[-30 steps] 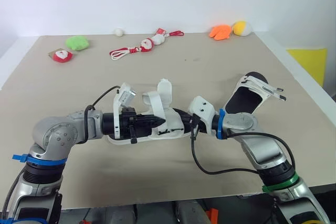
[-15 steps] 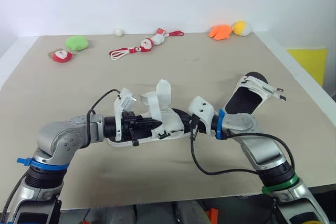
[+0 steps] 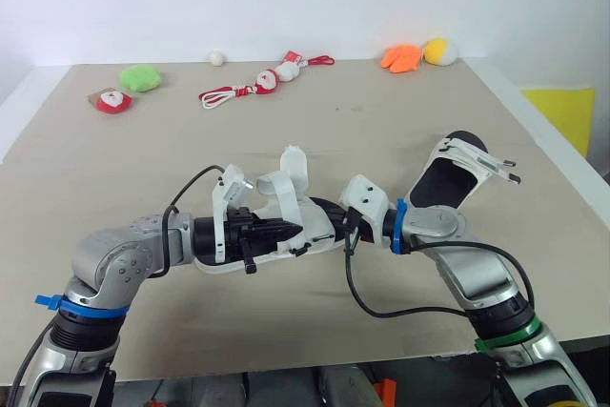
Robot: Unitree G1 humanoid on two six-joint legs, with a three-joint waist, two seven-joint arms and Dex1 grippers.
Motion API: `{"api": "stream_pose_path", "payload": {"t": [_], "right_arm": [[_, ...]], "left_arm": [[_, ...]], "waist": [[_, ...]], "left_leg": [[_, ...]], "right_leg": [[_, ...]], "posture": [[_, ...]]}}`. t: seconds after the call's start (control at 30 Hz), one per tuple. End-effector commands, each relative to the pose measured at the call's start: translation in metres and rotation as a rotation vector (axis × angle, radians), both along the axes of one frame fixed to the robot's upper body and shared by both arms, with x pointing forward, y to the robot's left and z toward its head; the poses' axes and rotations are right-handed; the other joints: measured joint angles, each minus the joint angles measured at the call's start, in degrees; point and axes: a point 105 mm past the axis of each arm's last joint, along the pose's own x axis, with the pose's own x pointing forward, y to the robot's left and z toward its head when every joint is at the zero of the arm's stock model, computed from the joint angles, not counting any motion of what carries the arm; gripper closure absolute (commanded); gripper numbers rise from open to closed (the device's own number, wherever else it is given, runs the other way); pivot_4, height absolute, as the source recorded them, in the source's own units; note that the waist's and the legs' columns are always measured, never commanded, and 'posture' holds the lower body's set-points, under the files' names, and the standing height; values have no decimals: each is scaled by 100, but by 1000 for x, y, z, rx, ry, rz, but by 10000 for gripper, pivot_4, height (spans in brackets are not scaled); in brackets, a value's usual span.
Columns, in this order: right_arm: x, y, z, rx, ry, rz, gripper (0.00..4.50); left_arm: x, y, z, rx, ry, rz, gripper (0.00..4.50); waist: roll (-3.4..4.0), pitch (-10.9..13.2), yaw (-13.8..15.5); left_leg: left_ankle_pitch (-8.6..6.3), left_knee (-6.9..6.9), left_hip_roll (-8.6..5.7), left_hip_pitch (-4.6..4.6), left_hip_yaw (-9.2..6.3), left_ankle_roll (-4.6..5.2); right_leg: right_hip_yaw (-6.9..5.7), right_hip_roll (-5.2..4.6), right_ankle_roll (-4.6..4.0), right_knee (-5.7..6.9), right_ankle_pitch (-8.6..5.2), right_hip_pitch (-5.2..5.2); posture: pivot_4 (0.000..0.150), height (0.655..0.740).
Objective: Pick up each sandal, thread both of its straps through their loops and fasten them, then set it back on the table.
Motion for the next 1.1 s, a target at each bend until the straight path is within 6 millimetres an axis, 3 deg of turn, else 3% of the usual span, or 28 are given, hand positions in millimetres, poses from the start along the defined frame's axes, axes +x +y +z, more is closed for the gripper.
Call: {"api": "stream_pose_path", "payload": {"t": [0.03, 0.47, 0.6, 0.77, 0.8, 0.87, 1.1], "right_arm": [[-2, 0, -11, -26, 41, -8, 45000], [-2, 1, -11, -23, 40, -8, 45000], [-2, 1, -10, -22, 39, -8, 45000], [-1, 1, -11, -22, 39, -8, 45000], [-1, 1, -11, -23, 39, -8, 45000], [-1, 1, -11, -23, 37, -9, 45000], [-2, -1, -10, -22, 36, -13, 45000]], "left_arm": [[-7, -5, 16, -21, -60, -46, 44773], [-13, 0, -14, 129, -74, -59, 44773], [-10, 2, -10, 115, -89, -50, 34264], [-7, 4, 8, 37, -103, -48, 13221], [-8, 5, 9, 36, -102, -50, 7120], [-9, 8, 9, 40, -102, -46, 723], [-30, 34, 4, 71, -93, -32, 723]], "waist": [[0, 0, 0], [0, 0, -7], [0, 0, -6], [0, 0, -4], [0, 0, -4], [0, 0, -4], [0, 0, -18]], "left_leg": [[0, 0, 0, 0, 0, 0], [-1, -4, 2, 2, 0, 1], [-1, -3, 2, 1, 0, 1], [-1, 1, 0, 1, 0, 1], [-1, 2, 0, 1, 0, 1], [-1, 2, 0, 1, 0, 1], [-2, -3, 3, 0, 0, 1]], "right_leg": [[0, 0, 0, 0, 0, 0], [0, 2, -2, 0, -1, -2], [0, 1, -2, 0, -1, -1], [0, 0, -2, 0, -1, 0], [0, 0, -2, 0, -1, 0], [0, 0, -1, 0, -1, 0], [0, 0, -3, 0, -2, -3]], "posture": [[1500, 7400], [1500, 7400], [1500, 7400], [1500, 7400], [1500, 7400], [1500, 7400], [1500, 7400]]}}
